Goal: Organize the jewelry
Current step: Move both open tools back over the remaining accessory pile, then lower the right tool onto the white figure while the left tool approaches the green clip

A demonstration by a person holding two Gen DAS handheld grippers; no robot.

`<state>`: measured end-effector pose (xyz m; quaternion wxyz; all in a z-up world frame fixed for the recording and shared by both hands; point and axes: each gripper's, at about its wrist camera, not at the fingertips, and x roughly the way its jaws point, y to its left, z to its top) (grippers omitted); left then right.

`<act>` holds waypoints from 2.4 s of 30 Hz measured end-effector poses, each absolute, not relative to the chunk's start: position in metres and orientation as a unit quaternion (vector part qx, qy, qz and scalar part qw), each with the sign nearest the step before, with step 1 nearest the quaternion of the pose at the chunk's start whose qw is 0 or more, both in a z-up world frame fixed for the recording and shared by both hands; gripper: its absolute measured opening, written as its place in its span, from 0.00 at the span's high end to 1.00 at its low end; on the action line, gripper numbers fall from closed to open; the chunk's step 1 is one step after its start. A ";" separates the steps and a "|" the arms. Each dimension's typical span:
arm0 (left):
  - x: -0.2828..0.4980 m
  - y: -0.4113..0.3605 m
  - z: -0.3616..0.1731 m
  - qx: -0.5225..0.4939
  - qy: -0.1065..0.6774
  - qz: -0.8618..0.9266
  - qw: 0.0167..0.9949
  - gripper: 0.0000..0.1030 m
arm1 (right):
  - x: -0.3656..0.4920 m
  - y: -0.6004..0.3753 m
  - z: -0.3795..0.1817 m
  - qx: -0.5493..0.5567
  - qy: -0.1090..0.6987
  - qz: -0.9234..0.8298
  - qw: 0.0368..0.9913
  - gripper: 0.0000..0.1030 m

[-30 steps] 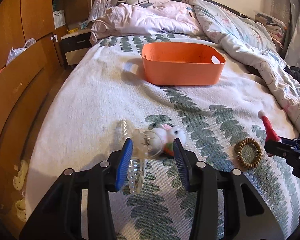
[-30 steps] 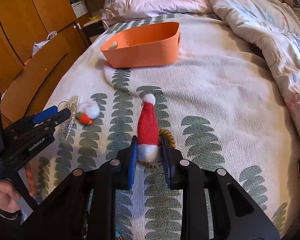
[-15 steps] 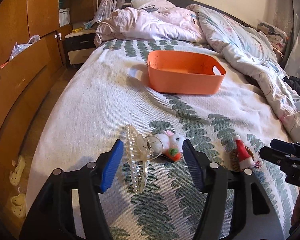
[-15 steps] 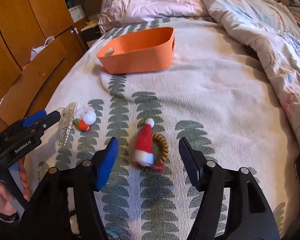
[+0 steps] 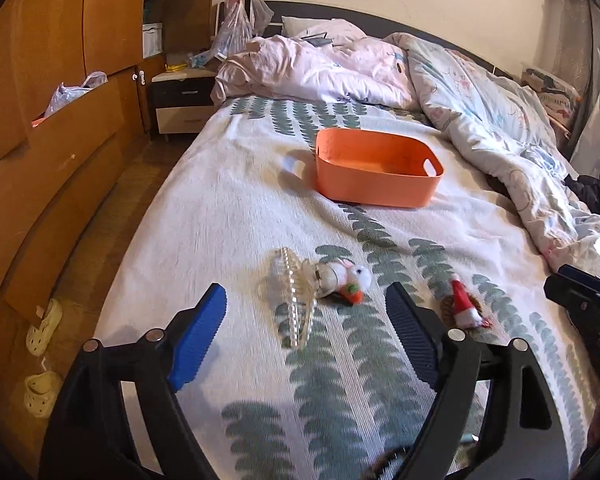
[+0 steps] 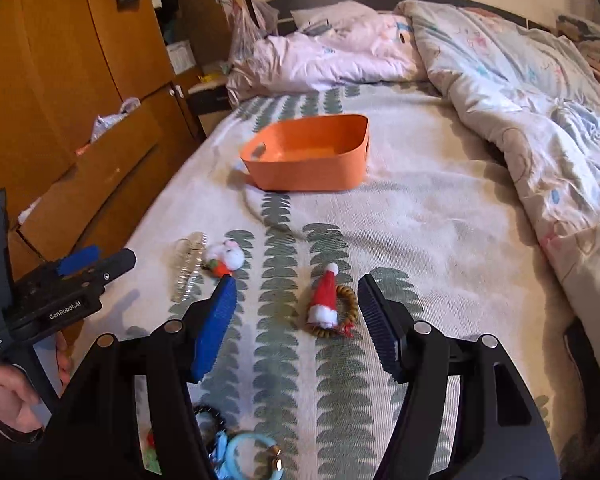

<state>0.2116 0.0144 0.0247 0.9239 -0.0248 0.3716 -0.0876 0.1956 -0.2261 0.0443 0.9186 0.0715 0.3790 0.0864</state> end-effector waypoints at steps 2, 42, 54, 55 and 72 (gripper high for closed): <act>0.200 0.017 0.030 -0.028 0.369 -0.088 0.925 0.19 | 0.181 -0.229 0.048 0.075 0.375 0.085 0.920 0.35; 0.029 0.004 -0.028 0.051 0.359 -0.079 0.928 0.12 | -0.033 -0.166 -0.033 0.050 0.397 0.102 0.911 0.25; 0.035 -0.004 -0.044 0.070 0.374 -0.073 0.922 0.12 | -0.019 -0.163 -0.046 0.052 0.423 0.092 0.900 0.26; 0.036 -0.004 -0.045 0.071 0.377 -0.072 0.921 0.12 | -0.018 -0.163 -0.046 0.053 0.423 0.091 0.900 0.26; 0.039 -0.008 -0.047 0.060 0.376 -0.087 0.920 0.12 | -0.001 -0.159 -0.059 0.055 0.446 0.081 0.890 0.53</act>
